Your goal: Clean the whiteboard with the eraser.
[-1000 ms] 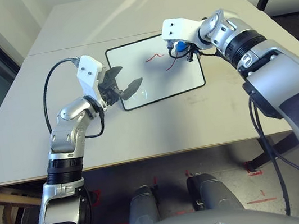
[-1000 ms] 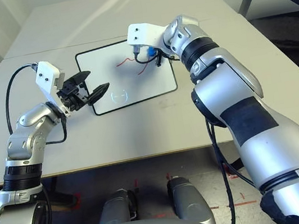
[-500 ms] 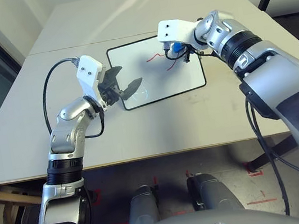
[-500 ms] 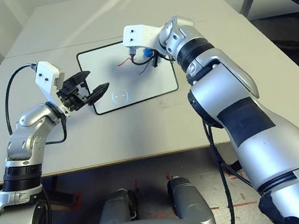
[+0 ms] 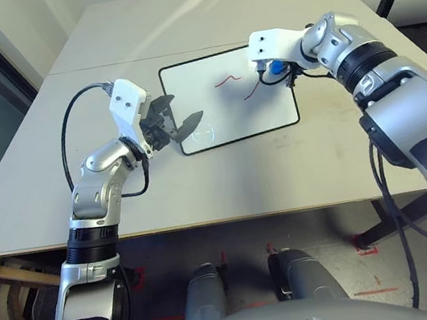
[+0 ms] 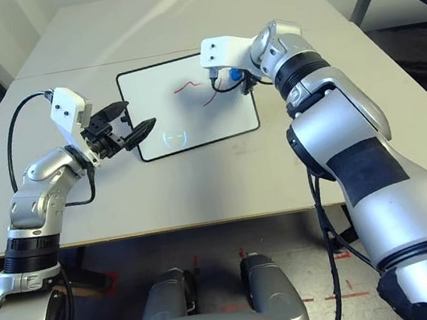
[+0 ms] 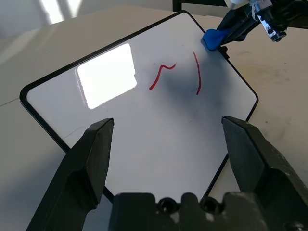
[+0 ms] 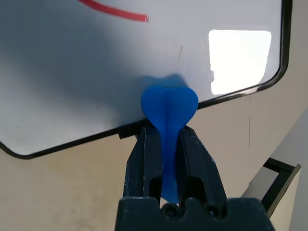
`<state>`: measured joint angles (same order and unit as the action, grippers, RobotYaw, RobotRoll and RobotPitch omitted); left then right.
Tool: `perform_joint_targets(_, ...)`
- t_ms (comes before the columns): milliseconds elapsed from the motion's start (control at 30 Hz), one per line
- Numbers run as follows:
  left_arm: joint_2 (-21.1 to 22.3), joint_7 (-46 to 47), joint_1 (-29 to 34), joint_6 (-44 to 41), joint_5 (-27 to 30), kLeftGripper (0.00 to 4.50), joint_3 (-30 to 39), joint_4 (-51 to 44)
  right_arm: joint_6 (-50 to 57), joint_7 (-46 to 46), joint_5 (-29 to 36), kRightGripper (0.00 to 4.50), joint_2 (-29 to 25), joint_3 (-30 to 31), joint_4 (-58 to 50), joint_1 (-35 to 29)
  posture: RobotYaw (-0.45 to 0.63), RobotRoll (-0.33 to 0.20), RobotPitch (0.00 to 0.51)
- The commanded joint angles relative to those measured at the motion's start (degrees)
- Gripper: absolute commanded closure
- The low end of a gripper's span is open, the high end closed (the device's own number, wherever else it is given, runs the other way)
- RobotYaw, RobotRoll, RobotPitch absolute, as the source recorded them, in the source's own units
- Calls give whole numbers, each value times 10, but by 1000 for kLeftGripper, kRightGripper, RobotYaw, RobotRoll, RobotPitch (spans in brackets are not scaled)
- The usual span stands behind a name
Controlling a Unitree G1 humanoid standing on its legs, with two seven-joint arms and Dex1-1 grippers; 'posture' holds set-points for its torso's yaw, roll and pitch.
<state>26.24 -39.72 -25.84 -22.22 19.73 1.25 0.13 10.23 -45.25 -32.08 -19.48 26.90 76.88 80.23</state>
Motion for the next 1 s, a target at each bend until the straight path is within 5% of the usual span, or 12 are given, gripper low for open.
perform_joint_targets(33, 3, -2, -3, -1, -5, 0, 0, 1, 1, -2, -3, 4305, 5, 0, 11, -10, -20, 0, 55)
perform_joint_targets(1000, 18, 8, 13, 5, -4, 0, 19, 6, 3, -6, 1, 4306, 116, -12, 5, 18, 8, 0, 65)
